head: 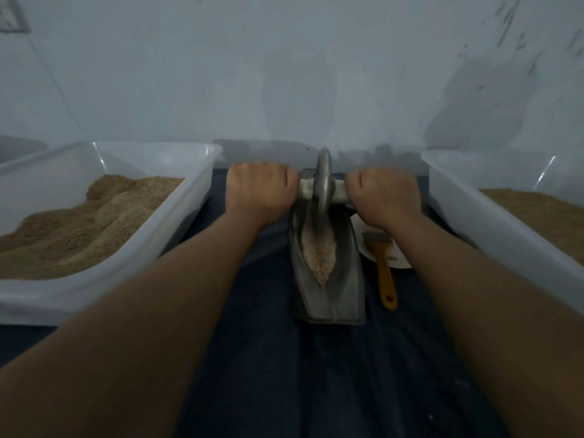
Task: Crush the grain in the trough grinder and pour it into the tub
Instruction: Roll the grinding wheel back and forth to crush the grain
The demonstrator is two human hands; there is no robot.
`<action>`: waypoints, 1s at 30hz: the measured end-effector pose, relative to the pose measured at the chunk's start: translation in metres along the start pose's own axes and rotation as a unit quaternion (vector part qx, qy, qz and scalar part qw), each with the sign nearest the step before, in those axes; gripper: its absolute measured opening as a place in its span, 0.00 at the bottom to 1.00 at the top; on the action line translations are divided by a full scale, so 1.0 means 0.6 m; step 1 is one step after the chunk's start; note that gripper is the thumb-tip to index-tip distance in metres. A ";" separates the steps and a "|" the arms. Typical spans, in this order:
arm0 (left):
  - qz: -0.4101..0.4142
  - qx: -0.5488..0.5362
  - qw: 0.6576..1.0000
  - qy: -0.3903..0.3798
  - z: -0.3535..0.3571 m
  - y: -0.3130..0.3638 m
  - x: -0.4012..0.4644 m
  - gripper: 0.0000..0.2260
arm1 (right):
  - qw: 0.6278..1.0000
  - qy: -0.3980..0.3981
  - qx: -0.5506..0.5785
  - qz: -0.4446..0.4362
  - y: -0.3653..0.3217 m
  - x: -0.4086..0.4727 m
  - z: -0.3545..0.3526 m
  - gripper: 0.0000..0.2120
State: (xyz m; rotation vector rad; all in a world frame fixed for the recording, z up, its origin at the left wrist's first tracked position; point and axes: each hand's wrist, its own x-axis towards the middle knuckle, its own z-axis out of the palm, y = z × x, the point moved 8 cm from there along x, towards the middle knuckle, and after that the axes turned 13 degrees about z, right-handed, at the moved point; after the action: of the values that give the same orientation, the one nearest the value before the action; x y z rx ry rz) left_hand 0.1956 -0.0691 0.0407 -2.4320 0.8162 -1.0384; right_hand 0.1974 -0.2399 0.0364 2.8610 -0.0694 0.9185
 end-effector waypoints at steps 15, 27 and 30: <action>-0.095 -0.141 0.976 0.139 -0.080 0.019 -0.118 0.13 | 0.981 0.153 0.123 0.000 0.001 -0.122 -0.097 0.17; -0.053 -0.012 0.997 0.054 0.000 0.007 -0.035 0.11 | 0.993 0.085 0.061 0.060 -0.001 -0.015 -0.028 0.21; -0.025 0.004 0.997 0.068 0.001 0.002 -0.002 0.12 | 0.993 0.052 0.076 0.076 0.005 0.017 -0.004 0.21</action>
State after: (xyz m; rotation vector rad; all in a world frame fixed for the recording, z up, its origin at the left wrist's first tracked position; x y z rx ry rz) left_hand 0.1949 -0.0692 0.0391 -2.4081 0.7956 -1.2363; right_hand 0.2042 -0.2424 0.0444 2.9737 -0.2197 1.1463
